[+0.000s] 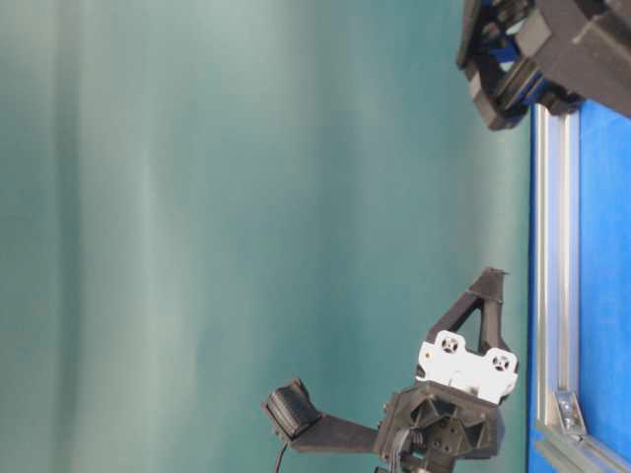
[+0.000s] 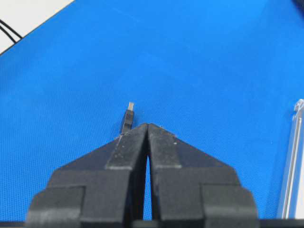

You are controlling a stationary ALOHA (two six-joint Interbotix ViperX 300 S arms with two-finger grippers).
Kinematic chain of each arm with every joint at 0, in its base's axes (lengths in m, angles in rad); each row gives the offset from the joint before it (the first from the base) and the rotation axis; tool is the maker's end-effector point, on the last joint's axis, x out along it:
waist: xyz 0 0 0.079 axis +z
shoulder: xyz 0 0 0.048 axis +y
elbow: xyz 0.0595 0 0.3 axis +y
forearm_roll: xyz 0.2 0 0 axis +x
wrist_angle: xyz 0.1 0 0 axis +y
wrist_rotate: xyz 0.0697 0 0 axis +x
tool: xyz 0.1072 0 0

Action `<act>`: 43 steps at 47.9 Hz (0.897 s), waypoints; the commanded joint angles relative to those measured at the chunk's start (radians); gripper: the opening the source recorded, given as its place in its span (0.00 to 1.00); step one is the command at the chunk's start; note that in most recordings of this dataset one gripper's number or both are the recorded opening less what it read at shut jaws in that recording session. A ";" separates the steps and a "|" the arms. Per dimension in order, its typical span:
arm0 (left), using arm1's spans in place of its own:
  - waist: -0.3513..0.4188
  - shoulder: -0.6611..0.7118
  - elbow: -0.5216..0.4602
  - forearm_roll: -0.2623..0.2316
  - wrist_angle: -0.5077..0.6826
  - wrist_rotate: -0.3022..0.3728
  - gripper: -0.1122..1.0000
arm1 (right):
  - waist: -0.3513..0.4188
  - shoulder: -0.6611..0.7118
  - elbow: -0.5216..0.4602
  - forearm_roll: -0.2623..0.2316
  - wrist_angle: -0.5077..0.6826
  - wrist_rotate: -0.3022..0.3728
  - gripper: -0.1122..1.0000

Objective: Insert the wire through the string loop located on the left side.
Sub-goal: 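Open the right gripper and lower it over the black USB cable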

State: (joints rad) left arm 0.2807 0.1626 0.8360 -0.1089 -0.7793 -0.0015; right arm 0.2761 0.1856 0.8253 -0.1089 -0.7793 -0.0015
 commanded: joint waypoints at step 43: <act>-0.012 -0.051 0.012 0.026 0.003 0.003 0.10 | 0.008 -0.060 -0.014 0.003 0.041 0.069 0.73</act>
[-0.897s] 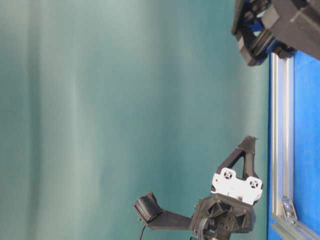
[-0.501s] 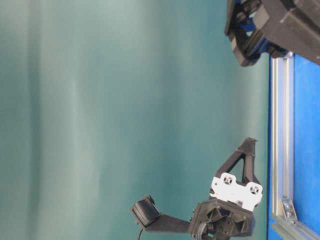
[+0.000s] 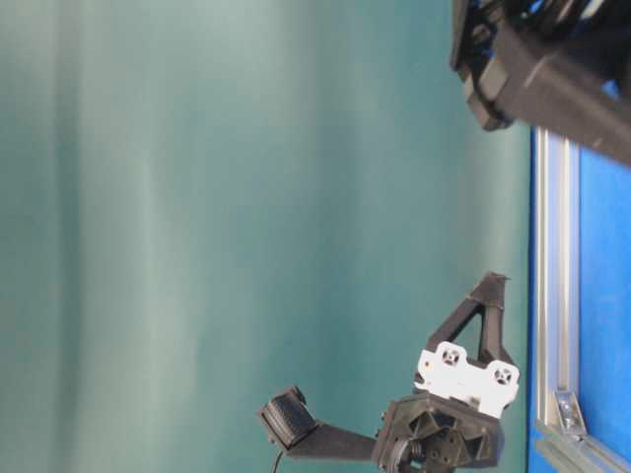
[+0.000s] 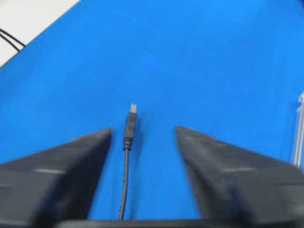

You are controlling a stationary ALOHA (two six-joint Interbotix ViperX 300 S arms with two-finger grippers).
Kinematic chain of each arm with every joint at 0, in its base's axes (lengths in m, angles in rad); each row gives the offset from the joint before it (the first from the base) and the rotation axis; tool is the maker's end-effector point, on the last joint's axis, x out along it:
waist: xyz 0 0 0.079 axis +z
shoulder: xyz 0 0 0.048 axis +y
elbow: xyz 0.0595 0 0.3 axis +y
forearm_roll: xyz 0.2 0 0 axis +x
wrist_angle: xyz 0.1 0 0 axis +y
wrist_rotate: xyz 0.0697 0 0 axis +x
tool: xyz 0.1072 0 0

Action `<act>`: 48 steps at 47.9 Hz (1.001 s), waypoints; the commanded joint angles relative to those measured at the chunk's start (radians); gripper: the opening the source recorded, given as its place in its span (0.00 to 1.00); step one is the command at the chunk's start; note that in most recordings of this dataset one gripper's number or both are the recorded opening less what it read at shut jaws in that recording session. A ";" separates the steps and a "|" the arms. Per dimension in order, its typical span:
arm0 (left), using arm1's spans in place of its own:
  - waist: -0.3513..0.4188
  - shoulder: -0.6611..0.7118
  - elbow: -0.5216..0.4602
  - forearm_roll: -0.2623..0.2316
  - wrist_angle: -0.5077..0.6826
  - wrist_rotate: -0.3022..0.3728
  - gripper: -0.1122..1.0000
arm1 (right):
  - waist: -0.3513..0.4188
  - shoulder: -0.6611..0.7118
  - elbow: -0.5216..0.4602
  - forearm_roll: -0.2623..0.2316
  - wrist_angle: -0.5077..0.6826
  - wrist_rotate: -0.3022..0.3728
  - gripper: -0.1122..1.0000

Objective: Insert the wire through the string loop located on the left side.
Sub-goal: 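Open the right gripper and lower it over the black USB cable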

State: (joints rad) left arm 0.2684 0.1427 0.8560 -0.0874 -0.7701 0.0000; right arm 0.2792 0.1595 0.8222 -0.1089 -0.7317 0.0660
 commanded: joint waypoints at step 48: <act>0.003 -0.031 0.000 0.003 -0.005 0.002 0.10 | 0.014 0.230 -0.156 0.025 -0.025 0.115 0.88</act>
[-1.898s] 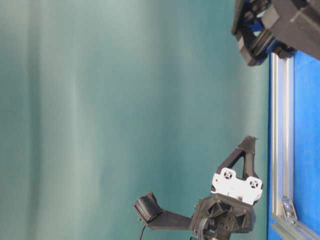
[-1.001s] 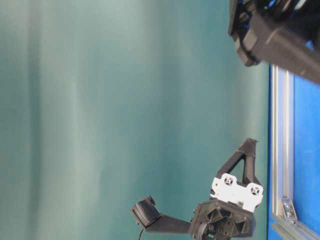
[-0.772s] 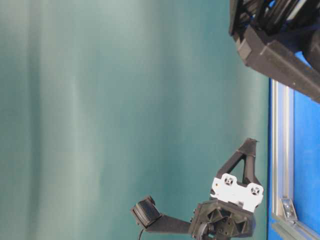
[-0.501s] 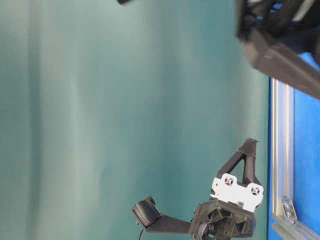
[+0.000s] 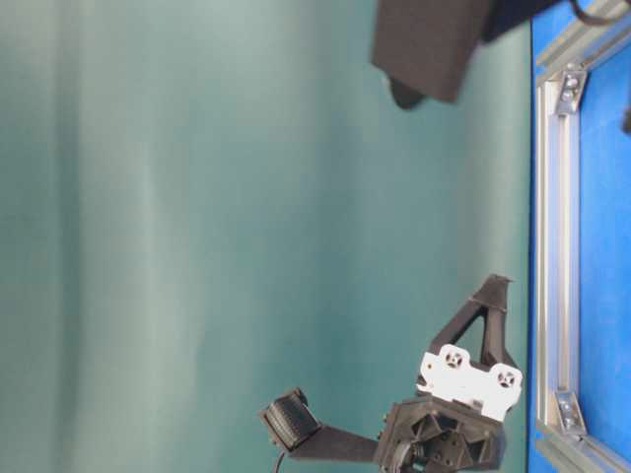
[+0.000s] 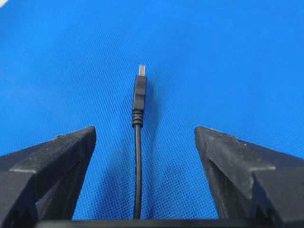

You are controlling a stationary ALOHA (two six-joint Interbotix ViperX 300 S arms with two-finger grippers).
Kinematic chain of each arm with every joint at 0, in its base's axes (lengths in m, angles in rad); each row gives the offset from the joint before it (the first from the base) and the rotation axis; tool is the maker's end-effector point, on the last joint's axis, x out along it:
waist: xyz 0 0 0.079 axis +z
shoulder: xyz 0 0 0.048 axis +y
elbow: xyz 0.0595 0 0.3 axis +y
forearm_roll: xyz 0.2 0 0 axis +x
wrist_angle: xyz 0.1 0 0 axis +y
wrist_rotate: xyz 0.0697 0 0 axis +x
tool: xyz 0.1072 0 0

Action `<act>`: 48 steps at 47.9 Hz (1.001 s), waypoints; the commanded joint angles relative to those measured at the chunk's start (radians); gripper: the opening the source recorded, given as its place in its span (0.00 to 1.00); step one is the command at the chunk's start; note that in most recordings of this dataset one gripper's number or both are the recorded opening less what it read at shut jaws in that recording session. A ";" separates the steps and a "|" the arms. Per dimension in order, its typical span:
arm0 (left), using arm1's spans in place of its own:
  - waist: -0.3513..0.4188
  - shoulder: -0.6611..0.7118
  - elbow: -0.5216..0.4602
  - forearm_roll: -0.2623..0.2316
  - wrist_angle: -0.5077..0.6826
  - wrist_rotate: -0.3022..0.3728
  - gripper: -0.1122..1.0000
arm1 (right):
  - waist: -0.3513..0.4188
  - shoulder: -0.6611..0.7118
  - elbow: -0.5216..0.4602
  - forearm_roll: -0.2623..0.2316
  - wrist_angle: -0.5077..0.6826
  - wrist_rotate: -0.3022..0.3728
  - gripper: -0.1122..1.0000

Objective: Insert the wire through the string loop located on the left side.
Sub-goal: 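Open the right gripper and lower it over the black USB cable, then close the right gripper on the cable just behind the USB plug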

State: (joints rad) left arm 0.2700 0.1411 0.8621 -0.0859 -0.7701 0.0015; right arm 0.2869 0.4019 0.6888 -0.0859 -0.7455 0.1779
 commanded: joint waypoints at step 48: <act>0.002 -0.032 0.002 0.002 -0.005 0.000 0.10 | 0.006 -0.018 -0.015 -0.008 0.020 0.002 0.10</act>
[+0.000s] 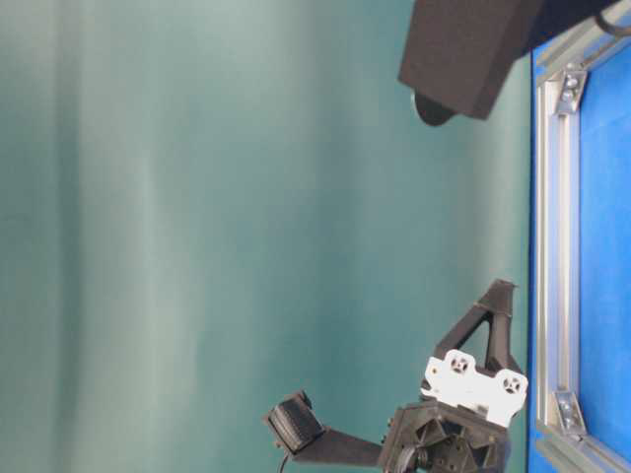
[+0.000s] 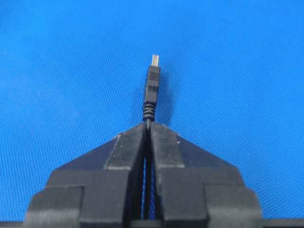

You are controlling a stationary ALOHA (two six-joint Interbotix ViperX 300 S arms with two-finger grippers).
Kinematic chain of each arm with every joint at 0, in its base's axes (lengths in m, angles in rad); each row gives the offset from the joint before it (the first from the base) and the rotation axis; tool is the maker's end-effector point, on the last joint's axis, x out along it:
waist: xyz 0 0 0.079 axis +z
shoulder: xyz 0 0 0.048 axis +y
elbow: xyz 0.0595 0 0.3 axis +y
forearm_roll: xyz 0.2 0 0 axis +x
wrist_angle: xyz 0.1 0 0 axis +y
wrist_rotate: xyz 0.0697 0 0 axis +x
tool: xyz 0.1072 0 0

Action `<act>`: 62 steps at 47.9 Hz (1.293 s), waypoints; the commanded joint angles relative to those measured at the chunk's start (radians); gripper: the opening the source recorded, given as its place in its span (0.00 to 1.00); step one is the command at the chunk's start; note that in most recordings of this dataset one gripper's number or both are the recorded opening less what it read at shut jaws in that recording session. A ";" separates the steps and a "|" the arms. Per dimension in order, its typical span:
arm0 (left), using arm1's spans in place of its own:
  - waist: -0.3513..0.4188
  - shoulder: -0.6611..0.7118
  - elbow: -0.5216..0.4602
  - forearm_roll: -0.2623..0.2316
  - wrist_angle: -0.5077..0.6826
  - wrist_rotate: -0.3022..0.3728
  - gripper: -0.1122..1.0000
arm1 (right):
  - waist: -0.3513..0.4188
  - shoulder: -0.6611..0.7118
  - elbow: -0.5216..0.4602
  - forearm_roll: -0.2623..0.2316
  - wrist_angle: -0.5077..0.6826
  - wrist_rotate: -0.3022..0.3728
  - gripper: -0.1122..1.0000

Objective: Insert the wire through the string loop located on the left side.
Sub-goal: 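Close the right gripper on the cable just behind the USB plug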

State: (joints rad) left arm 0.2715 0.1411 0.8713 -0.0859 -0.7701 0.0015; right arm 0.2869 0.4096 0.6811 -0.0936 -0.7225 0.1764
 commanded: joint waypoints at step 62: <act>0.003 -0.035 -0.003 0.002 -0.003 0.000 0.10 | 0.002 -0.307 0.021 0.000 0.236 -0.037 0.10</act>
State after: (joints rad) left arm 0.2730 0.1411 0.8728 -0.0859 -0.7701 0.0015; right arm 0.2869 0.1335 0.7118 -0.0951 -0.4832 0.1381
